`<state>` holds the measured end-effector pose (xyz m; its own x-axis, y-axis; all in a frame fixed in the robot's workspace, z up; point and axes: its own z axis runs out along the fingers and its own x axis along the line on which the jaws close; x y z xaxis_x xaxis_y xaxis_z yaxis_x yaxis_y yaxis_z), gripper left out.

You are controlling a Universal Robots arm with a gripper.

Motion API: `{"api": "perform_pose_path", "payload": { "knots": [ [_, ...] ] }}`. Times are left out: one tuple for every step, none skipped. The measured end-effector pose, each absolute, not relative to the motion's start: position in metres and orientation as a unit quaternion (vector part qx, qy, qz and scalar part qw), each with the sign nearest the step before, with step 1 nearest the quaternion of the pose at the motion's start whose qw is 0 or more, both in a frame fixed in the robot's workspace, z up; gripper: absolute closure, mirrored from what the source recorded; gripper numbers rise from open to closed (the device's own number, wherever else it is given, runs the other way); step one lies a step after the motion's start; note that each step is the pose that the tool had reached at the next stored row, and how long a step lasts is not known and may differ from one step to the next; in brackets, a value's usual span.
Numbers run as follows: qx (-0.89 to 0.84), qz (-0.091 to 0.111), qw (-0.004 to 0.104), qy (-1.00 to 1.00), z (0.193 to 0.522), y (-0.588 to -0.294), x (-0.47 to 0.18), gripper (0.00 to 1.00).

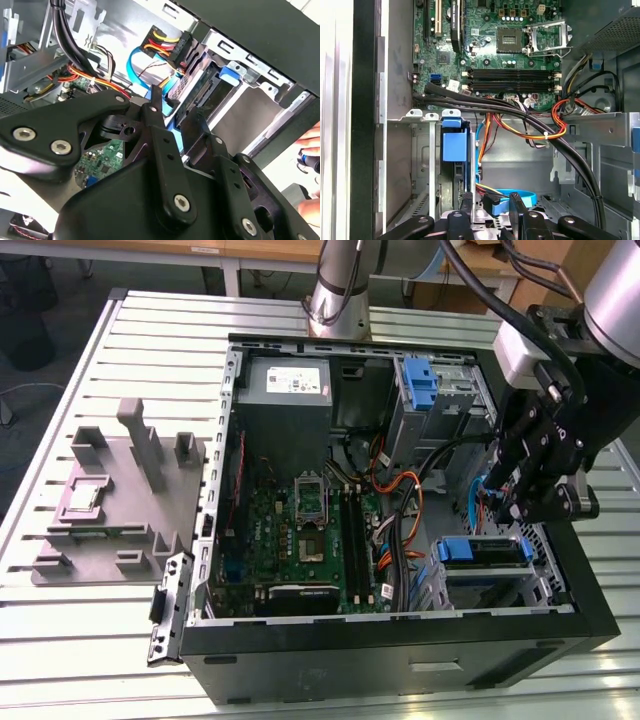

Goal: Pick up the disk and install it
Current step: 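Insert the first disk wire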

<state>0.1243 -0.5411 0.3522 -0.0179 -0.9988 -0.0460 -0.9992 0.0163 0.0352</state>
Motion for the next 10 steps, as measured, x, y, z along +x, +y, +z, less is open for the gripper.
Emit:
{"api": "perform_pose_path", "payload": {
  "knots": [
    [-0.701, 0.029, 0.004, 0.713, 0.3522, -0.5411, 0.1244, 0.58],
    [-0.701, 0.029, 0.004, 0.713, 0.3522, -0.5411, 0.1248, 0.58],
    [-0.701, 0.029, 0.004, 0.713, 0.3522, -0.5412, 0.1255, 0.58],
    [-0.701, 0.029, 0.004, 0.713, 0.3521, -0.5412, 0.1265, 0.58],
    [-0.701, 0.029, 0.004, 0.713, 0.3521, -0.5412, 0.1282, 0.58],
    [-0.701, 0.029, 0.003, 0.713, 0.3522, -0.5412, 0.13, 0.58],
    [-0.701, 0.03, 0.003, 0.713, 0.3522, -0.5413, 0.1313, 0.58],
    [-0.701, 0.03, 0.003, 0.713, 0.3522, -0.5418, 0.1316, 0.58],
    [-0.701, 0.03, 0.003, 0.713, 0.3521, -0.5429, 0.1317, 0.58],
    [-0.7, 0.031, 0.002, 0.713, 0.352, -0.5445, 0.1316, 0.58]
  ]
}}
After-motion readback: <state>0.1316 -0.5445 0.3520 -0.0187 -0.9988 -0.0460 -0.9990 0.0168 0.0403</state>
